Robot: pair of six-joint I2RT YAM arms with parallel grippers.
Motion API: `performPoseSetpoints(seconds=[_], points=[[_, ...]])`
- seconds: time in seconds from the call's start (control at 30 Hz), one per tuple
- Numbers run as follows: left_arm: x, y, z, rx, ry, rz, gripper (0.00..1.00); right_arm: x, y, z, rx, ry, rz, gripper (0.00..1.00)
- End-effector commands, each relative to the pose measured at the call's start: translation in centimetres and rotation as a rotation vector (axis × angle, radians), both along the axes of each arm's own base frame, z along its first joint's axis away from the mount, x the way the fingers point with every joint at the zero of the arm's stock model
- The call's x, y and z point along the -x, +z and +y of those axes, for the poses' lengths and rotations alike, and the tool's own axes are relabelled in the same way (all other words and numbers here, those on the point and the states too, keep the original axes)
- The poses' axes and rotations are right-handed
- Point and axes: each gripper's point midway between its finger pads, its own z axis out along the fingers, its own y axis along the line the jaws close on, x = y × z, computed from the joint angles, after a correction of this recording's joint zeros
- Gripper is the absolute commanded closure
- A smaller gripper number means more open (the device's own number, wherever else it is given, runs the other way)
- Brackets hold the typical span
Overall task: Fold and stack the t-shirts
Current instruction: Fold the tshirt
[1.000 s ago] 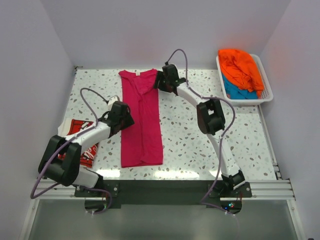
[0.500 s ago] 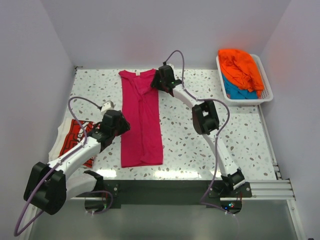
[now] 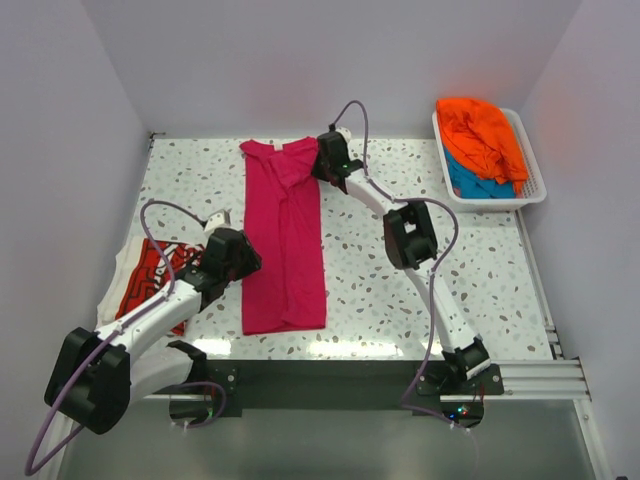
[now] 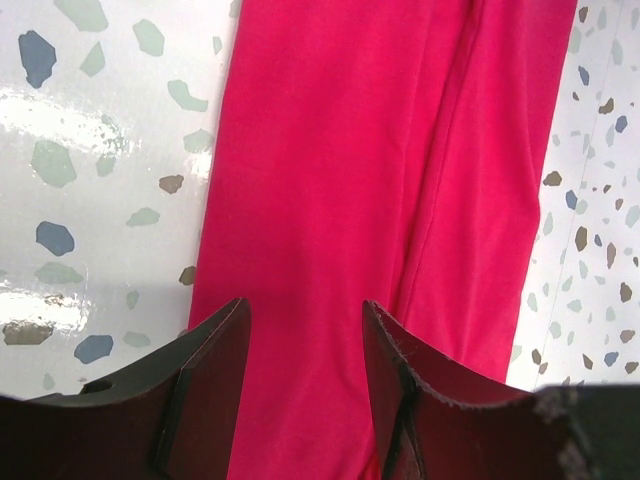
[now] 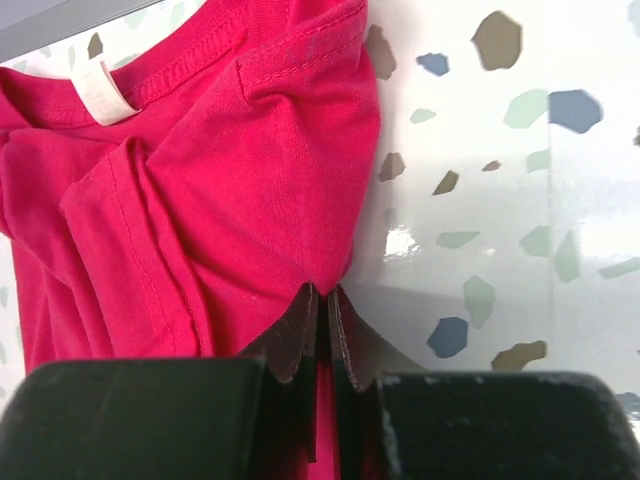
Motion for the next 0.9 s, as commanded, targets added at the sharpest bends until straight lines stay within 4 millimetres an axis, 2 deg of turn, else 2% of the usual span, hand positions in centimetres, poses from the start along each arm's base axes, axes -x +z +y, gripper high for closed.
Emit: performPoseSetpoints(seconds=[0.0, 0.23, 0.37, 0.47, 0.5, 0.53, 0.57, 0.6, 0.63, 0.67, 0.7, 0.73, 0.77, 0.8, 0.83, 0.87], points=[[-0.3, 0.6, -0.9, 0.036, -0.018, -0.031, 0.47, -0.8, 0.3, -5.3, 0.123, -0.08, 0.023, 0.99], [-0.5, 0.1, -2.2, 0.062, -0.067, -0.024, 0.47, -2.0, 0.9, -7.4, 0.144, -0.101, 0.012, 0.98], [-0.6, -0.1, -2.8, 0.06, -0.079, -0.015, 0.46, -2.7, 1.3, -8.9, 0.141, -0.119, 0.009, 0.94], [-0.6, -0.3, -2.3, 0.04, -0.051, -0.009, 0.46, -2.7, 2.5, -8.8, 0.138, -0.088, -0.007, 0.8], [-0.6, -0.4, -2.1, 0.035, -0.043, -0.009, 0.46, -2.7, 3.0, -8.6, 0.135, -0.077, -0.012, 0.7], [-0.5, -0.5, -1.8, 0.03, -0.026, 0.001, 0.46, -2.5, 4.2, -8.5, 0.128, -0.067, -0.018, 0.52], [-0.4, -0.3, -1.6, 0.028, -0.014, -0.001, 0.46, -2.3, 5.0, -8.3, 0.12, -0.053, -0.021, 0.42], [-0.4, -0.3, -1.1, 0.013, 0.006, -0.004, 0.46, -1.9, 5.3, -8.2, 0.118, -0.039, -0.014, 0.36], [-0.1, -0.5, -0.7, 0.005, 0.023, 0.008, 0.46, -1.3, 7.1, -8.4, 0.116, -0.038, -0.015, 0.26], [-0.1, -0.2, -0.4, 0.0, 0.038, 0.001, 0.46, -0.9, 8.0, -8.7, 0.116, -0.036, -0.013, 0.23], [0.0, -0.3, 0.2, -0.017, 0.06, 0.0, 0.45, 0.1, 7.4, -8.9, 0.129, -0.034, 0.021, 0.22], [0.5, -0.8, 0.7, -0.029, 0.078, 0.019, 0.45, 0.8, 8.1, -9.0, 0.123, -0.025, 0.03, 0.21], [0.7, -0.8, 1.0, -0.031, 0.094, 0.018, 0.44, 1.7, 10.8, -9.2, 0.108, -0.024, 0.006, 0.21], [1.0, -1.0, 1.4, -0.04, 0.107, 0.021, 0.44, 3.7, 8.9, -9.7, 0.114, -0.029, 0.077, 0.21], [1.5, -1.4, 1.8, -0.041, 0.124, 0.032, 0.44, 5.2, 11.8, -9.1, 0.068, -0.002, 0.052, 0.21], [1.8, -1.7, 1.9, -0.043, 0.127, 0.035, 0.44, 8.0, 8.8, -9.5, 0.085, 0.015, 0.134, 0.21]])
